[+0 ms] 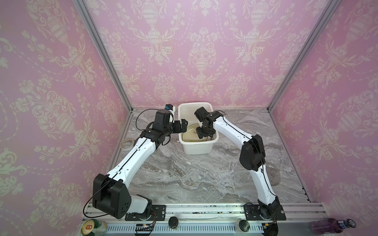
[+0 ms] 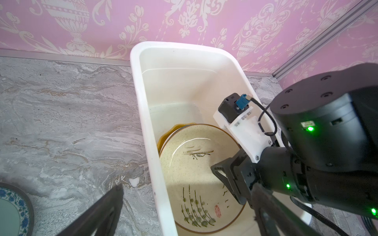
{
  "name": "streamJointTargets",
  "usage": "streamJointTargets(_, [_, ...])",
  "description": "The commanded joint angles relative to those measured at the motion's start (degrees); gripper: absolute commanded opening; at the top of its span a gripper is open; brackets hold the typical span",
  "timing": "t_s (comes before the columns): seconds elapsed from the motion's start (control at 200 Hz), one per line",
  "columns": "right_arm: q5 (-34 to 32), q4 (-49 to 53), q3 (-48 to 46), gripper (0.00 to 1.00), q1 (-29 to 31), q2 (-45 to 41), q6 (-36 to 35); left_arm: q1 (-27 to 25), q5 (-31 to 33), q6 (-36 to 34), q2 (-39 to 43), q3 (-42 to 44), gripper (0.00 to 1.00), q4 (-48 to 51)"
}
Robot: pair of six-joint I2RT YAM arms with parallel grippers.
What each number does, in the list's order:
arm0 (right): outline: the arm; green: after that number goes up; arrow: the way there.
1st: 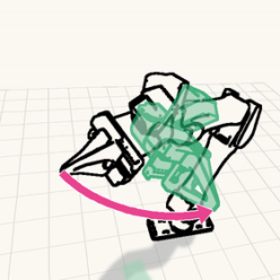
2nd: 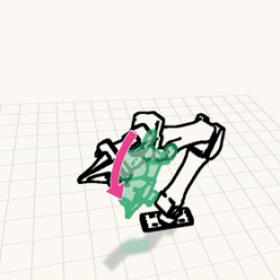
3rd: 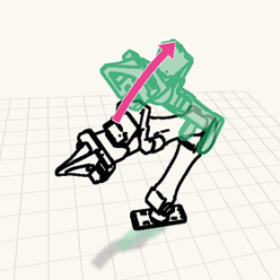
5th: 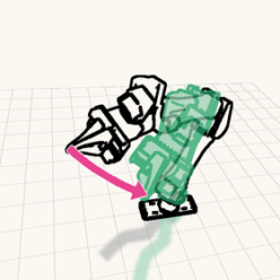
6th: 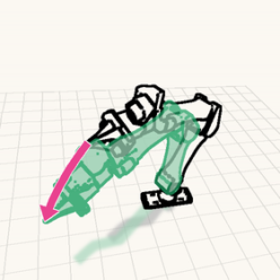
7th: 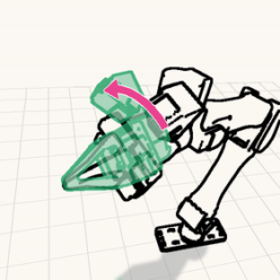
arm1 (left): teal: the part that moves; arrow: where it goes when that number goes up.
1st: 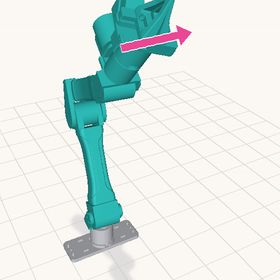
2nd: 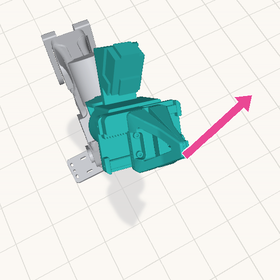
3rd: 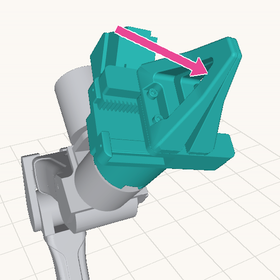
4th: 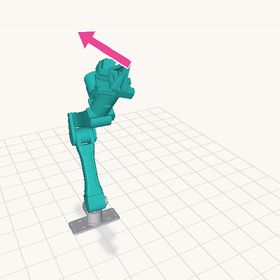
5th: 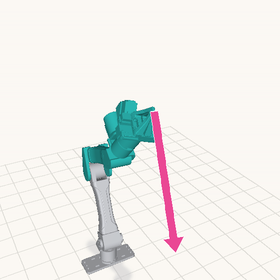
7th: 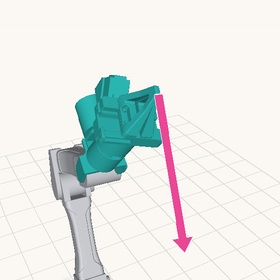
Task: Place the plates into the plastic bin on the countertop
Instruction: 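Lay the cream plate flat on the stack and open the right gripper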
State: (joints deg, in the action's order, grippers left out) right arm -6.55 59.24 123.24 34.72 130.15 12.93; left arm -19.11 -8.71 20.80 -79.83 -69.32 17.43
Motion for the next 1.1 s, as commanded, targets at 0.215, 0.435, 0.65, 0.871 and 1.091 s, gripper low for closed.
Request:
streamJointTargets(0.215, [-2.7,3.59,3.19,0.68,0.5,0.46,-3.23,1.01,-1.13,1.61,-0.32,0.07,0.99,-0.48])
streamJointTargets(0.435, [-3.91,4.32,3.99,0.72,0.74,0.79,-4.48,1.04,-1.04,2.05,-0.72,-0.03,0.99,-0.73])
streamJointTargets(0.65, [-5.73,6.21,6.88,0.74,1.22,2.11,-5.75,1.27,-0.96,2.12,-0.83,-0.11,0.99,-0.69])
streamJointTargets(0.871, [-7.32,6.85,8.32,0.77,1.49,2.57,-6.36,1.56,-1.13,2.14,-1.08,-0.28,0.99,-0.85])
streamJointTargets(1.091, [-7.78,6.79,8.75,0.77,1.44,2.66,-6.51,1.87,-1.3,2.26,-1.27,-0.2,0.99,-1.0])
